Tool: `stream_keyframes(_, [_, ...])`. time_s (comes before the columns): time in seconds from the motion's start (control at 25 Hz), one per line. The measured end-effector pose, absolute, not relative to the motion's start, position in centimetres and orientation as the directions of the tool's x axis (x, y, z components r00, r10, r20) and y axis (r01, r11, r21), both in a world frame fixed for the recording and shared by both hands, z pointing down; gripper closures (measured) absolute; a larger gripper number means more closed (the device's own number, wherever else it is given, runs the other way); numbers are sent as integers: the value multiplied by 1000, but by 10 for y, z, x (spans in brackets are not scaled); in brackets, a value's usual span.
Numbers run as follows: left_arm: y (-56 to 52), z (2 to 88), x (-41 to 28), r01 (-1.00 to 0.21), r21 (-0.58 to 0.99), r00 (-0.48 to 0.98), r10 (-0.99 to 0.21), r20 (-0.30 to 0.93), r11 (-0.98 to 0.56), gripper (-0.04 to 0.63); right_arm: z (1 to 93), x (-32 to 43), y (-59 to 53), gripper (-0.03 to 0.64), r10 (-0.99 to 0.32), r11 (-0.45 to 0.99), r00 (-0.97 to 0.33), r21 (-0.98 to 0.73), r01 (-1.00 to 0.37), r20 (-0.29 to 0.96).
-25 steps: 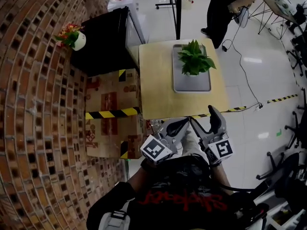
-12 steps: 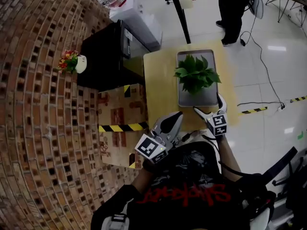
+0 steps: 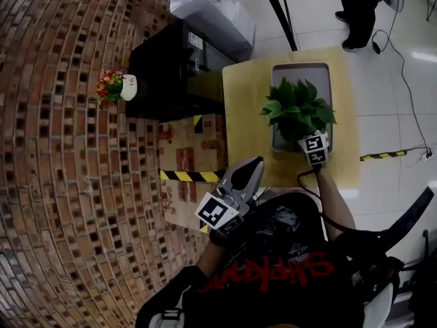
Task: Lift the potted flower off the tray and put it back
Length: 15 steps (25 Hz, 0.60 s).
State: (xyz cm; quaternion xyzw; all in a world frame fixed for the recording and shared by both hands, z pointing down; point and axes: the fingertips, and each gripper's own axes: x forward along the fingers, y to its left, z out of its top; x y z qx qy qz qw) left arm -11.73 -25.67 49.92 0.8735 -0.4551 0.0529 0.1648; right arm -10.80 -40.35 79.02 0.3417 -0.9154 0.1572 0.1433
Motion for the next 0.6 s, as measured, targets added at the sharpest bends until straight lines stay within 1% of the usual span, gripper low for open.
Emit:
stream_keyframes(0.08, [-256, 500, -120, -801, 230, 598, -764, 244, -553, 594, 792, -119, -418, 26, -583, 722, -725, -177, -669, 366])
stream_keyframes(0.12, [-255, 501, -120, -789, 227, 613, -752, 241, -570, 594, 792, -122, -424, 73, -582, 721, -724, -177, -670, 371])
stream_keyframes(0.16, [-254, 501, -121, -777, 227, 629, -741, 235, -587, 594, 792, -124, -428, 78, -581, 718, -720, -178, -673, 379])
stream_keyframes(0.28, [-253, 501, -129, -750, 238, 660, -723, 207, -617, 594, 786, -123, -431, 83, -600, 690, -693, -180, -701, 399])
stream_keyframes(0.36, [-256, 496, -139, -741, 238, 669, -722, 178, -628, 594, 773, -117, -428, 83, -631, 661, -671, -182, -728, 389])
stream_keyframes(0.48, [-267, 483, -153, -728, 229, 679, -724, 118, -646, 594, 731, -104, -433, 83, -689, 617, -630, -165, -769, 359])
stream_keyframes(0.6, [-271, 478, -165, -711, 254, 689, -721, 68, -656, 594, 681, -94, -433, 81, -718, 580, -594, -160, -799, 364])
